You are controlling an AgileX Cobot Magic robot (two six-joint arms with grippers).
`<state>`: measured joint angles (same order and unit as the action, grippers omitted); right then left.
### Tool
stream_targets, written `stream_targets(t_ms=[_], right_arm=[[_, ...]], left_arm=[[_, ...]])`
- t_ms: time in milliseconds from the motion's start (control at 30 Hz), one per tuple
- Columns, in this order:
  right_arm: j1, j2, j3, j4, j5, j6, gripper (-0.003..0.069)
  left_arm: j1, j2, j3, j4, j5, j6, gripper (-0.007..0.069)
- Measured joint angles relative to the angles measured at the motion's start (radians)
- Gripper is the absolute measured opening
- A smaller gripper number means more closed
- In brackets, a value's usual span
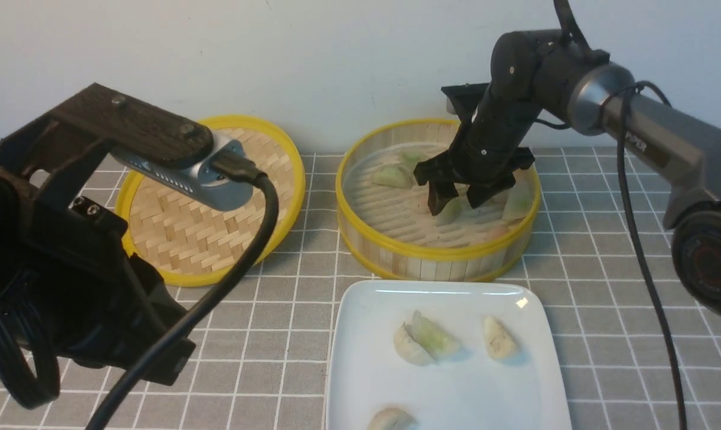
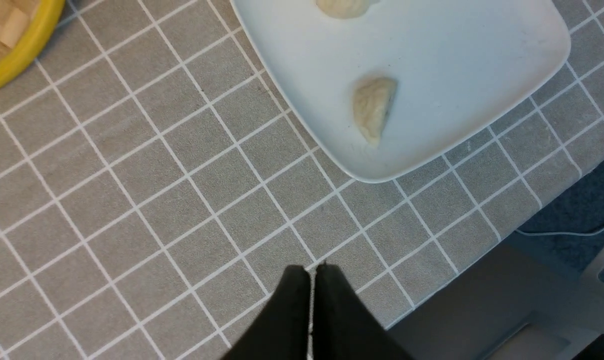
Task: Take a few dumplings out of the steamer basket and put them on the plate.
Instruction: Use the right arm to grab a dumpling from inside the steamer
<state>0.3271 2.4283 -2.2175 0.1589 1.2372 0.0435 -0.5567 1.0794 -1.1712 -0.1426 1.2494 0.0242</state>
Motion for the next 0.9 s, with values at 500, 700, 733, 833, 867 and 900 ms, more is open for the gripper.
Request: stream_targets(t_ms=[500, 700, 733, 833, 867, 900], right_arm=[[0.000, 0.027, -0.060, 0.024, 0.004, -0.028, 0.0015], [0.000, -0.105, 0.045, 0.064, 0.002, -0.028, -0.0012], [0.000, -0.165, 0.111, 0.064, 0.001, -0.031, -0.0013], [0.000, -0.318, 0.308, 0.064, 0.000, -0.059, -0.0013], [0.000, -0.355, 0.358, 0.065, 0.000, -0.067, -0.0013], [0.000, -0.397, 0.414, 0.066, 0.001, -0.077, -0.0013]], left_arm=[[0.000, 0.000, 0.000, -0.004, 0.001, 0.000, -0.0005], [0.000, -0.007, 0.000, -0.021, 0.001, -0.001, -0.0005], [0.000, -0.010, 0.000, -0.024, 0.001, -0.001, -0.0005], [0.000, -0.015, 0.000, -0.027, 0.001, -0.001, -0.0005], [0.000, -0.016, 0.000, -0.027, 0.001, -0.001, -0.0005], [0.000, -0.016, 0.000, -0.027, 0.001, -0.001, -0.0005]])
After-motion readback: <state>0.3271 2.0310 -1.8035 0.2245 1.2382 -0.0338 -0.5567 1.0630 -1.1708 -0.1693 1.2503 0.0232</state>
